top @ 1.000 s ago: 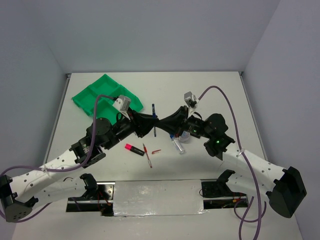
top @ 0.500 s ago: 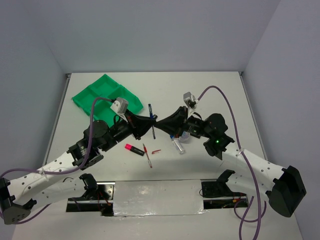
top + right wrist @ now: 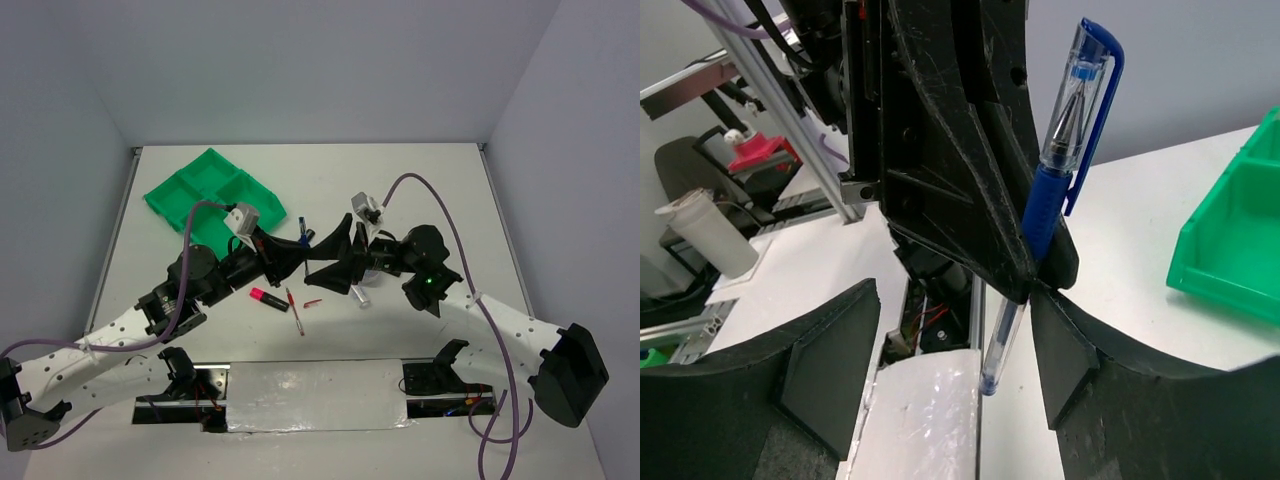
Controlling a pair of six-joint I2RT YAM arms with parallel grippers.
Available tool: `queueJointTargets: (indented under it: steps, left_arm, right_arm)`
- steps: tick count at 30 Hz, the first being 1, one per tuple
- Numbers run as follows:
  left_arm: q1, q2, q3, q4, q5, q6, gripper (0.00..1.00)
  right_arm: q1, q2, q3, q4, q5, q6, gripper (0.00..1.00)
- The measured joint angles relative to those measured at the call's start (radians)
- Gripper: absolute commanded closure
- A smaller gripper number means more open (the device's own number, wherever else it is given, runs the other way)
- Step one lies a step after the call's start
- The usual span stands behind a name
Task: Sort the stationery into containers
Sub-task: Close the pen cap on the pen.
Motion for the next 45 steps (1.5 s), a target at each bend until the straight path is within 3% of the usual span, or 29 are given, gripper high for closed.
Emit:
queueJointTargets:
  steps: [3,6,9,10,13,15,16,17,20,29,35,45]
  left_arm:
    - [0.0,0.0,-0.002,0.01,0.018,-0.002,1.0]
    - [0.0,0.001,-0.002,0.029,0.05,-0.004,1.0]
    - [0.0,0.002,-0.002,0.048,0.071,-0.005,1.0]
    - [0.0,0.002,-0.002,0.05,0.074,-0.005,1.0]
    - [0.0,0.003,-0.002,0.058,0.082,0.0,1.0]
    - [0.001,0.003,-0.002,0.065,0.078,0.009,0.96]
    - [0.001,0.003,-0.002,0.066,0.077,0.012,0.85]
    - [0.001,0.003,-0.002,0.066,0.076,0.016,0.44]
    - [0.001,0.002,-0.001,0.059,0.049,0.021,0.01]
    - [0.0,0.009,0.127,-0.128,0.0,0.053,0.01]
    - [0.0,0.01,0.235,-0.164,-0.051,0.104,0.01]
    - [0.0,0.09,0.338,-0.19,-0.088,0.155,0.19]
  right_arm:
    - [0.005,0.011,0.0,0.0,-0.002,-0.004,0.31]
    - [0.006,0.025,0.0,0.0,0.005,-0.012,0.38]
    - [0.007,0.032,0.001,0.0,0.012,-0.019,0.56]
    - [0.007,0.032,0.002,0.001,0.014,-0.021,0.77]
    - [0.008,0.034,0.009,0.005,0.019,-0.013,1.0]
    - [0.008,0.034,0.009,0.006,0.029,-0.001,1.0]
    - [0.008,0.034,0.009,0.006,0.032,0.0,1.0]
    - [0.008,0.034,0.009,0.008,0.033,0.002,1.0]
    - [0.009,0.034,0.009,0.013,0.029,0.004,1.0]
    - [0.011,0.01,0.009,-0.018,0.073,0.001,1.0]
    - [0.022,-0.012,0.009,-0.068,0.1,-0.022,1.0]
    - [0.061,-0.027,0.009,-0.143,0.127,-0.061,1.0]
